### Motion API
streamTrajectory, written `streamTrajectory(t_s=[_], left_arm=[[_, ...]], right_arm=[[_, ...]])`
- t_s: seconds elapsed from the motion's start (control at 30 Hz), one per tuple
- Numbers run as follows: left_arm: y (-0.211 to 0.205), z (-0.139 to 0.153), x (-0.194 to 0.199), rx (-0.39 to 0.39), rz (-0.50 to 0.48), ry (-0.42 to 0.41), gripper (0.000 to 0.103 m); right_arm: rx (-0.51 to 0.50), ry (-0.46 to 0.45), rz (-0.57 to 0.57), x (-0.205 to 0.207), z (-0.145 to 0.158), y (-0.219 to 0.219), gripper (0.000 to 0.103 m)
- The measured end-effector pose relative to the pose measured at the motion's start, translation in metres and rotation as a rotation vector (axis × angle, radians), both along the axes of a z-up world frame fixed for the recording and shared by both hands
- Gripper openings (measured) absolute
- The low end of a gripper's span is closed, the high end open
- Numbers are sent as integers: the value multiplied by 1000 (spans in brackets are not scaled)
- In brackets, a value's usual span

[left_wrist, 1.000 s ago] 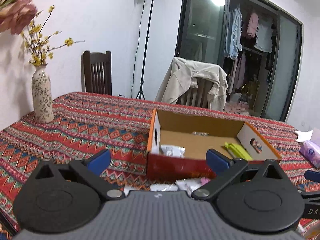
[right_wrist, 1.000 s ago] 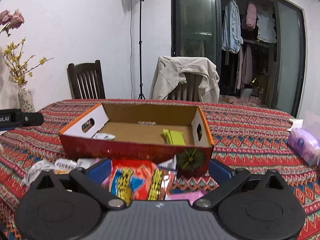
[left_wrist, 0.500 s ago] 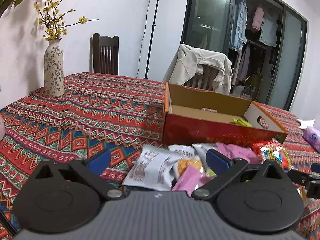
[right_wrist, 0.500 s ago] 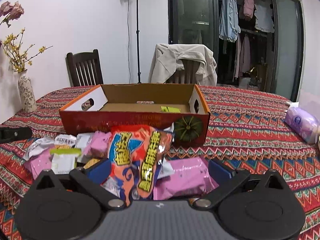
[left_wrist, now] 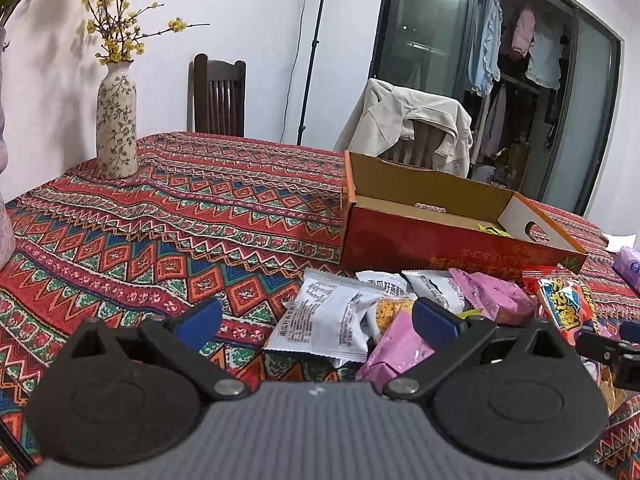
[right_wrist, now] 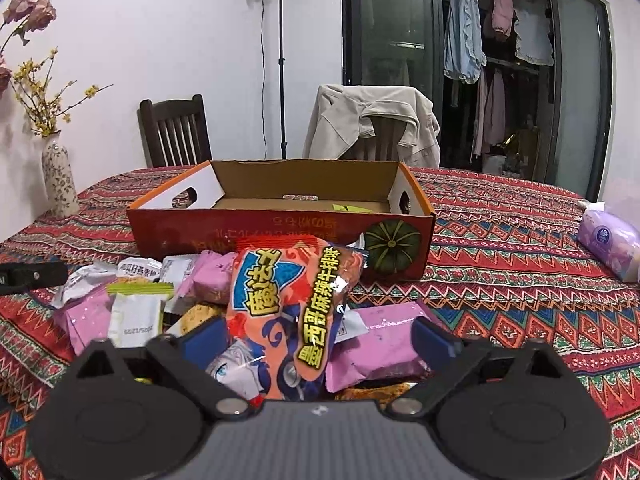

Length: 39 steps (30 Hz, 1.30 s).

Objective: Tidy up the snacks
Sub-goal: 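Grasp the orange chip bag with yellow text using the right gripper, then grasp the pale green-white packet with the left gripper while the right gripper holds the chip bag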

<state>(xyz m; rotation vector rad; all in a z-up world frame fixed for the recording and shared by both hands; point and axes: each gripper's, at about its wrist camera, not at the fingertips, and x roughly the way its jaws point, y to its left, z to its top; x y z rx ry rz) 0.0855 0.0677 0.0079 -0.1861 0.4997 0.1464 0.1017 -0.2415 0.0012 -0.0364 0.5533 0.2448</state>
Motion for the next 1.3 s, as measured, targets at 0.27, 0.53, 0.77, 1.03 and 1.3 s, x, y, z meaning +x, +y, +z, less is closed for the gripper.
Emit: streamTrajectory(t_s=[0.27,0.53,0.77,1.03,1.3], left_arm=[[-2,-3,1,2,-13,12,103],[-26,1,-4,10,-84,1,103],[-58,-2,1,20,-135,43,103],[-99,-7,4,65,-147,89,103],[-115,-13,8,61,-62,124,103]], right_arm=[[-7,21,24,5,-10,15,88],[4,42,89,5,-18,18,60],[79,15,80,-3,-15,-2,49],[137,-44,66,-14,-9,-30,48],[158,-65,71,-19,-12,-48,48]])
